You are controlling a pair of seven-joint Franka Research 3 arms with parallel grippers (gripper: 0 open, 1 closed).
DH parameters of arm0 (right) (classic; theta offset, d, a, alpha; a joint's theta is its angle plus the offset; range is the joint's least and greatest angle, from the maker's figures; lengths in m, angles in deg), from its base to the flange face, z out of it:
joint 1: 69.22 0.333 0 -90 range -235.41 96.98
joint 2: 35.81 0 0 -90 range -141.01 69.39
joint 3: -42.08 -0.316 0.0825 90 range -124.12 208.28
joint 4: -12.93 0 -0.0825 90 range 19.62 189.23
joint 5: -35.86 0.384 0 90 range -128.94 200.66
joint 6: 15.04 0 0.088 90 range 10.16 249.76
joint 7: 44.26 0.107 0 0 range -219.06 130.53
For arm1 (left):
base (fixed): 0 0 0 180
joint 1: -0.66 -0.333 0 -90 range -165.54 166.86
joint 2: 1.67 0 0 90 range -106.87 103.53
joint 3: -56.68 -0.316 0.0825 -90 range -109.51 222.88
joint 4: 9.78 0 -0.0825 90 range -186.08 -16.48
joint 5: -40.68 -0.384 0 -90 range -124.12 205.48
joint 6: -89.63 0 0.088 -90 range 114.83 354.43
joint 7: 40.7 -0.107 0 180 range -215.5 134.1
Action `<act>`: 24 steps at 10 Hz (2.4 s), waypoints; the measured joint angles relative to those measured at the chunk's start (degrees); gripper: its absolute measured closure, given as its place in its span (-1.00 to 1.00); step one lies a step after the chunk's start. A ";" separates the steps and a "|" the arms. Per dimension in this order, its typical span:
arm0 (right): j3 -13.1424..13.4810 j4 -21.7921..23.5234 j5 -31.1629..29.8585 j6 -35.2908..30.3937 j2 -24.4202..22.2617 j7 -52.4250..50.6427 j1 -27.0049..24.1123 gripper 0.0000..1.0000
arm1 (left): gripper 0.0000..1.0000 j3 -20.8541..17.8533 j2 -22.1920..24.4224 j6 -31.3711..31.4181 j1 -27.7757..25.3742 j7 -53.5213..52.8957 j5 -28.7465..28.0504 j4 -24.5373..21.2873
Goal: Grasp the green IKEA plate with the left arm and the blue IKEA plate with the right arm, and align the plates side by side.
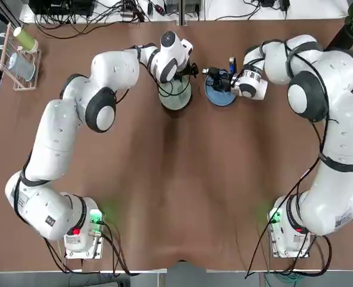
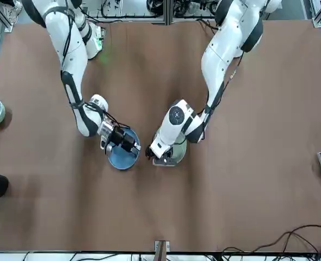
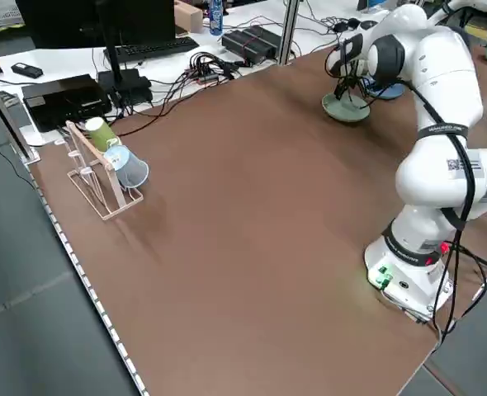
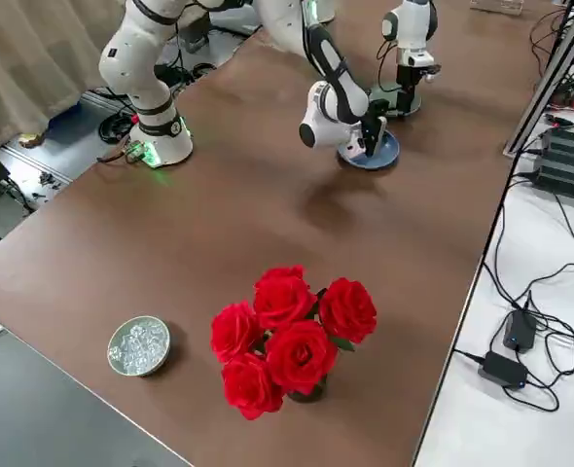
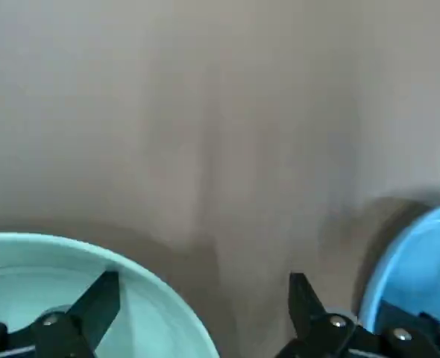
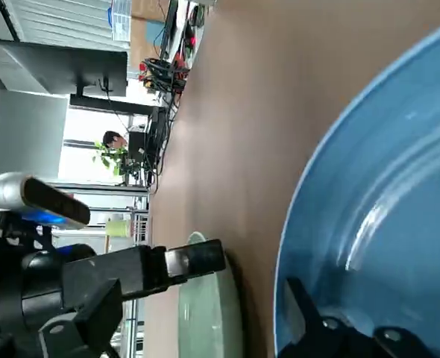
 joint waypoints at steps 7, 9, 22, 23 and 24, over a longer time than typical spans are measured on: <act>0.08 -1.03 3.05 0.20 0.45 0.00 1.18 -0.92 | -1.00 -0.24 -0.01 0.80 0.97 0.01 0.00 0.00; 0.08 -1.11 3.12 0.21 0.49 0.02 1.19 -0.92 | -1.00 -0.28 -0.01 0.90 0.97 0.01 0.00 0.00; 0.31 -2.22 3.23 0.18 0.80 0.08 1.18 -0.92 | -1.00 -0.57 -0.01 1.17 0.96 0.01 0.00 0.64; 0.31 -2.24 3.24 0.18 0.80 0.10 1.18 -0.92 | -1.00 -0.58 -0.01 1.17 0.96 0.01 0.00 0.65; 0.31 -2.24 3.24 0.17 0.80 0.10 1.18 -0.92 | -1.00 -0.58 -0.01 1.17 0.96 0.01 0.00 0.66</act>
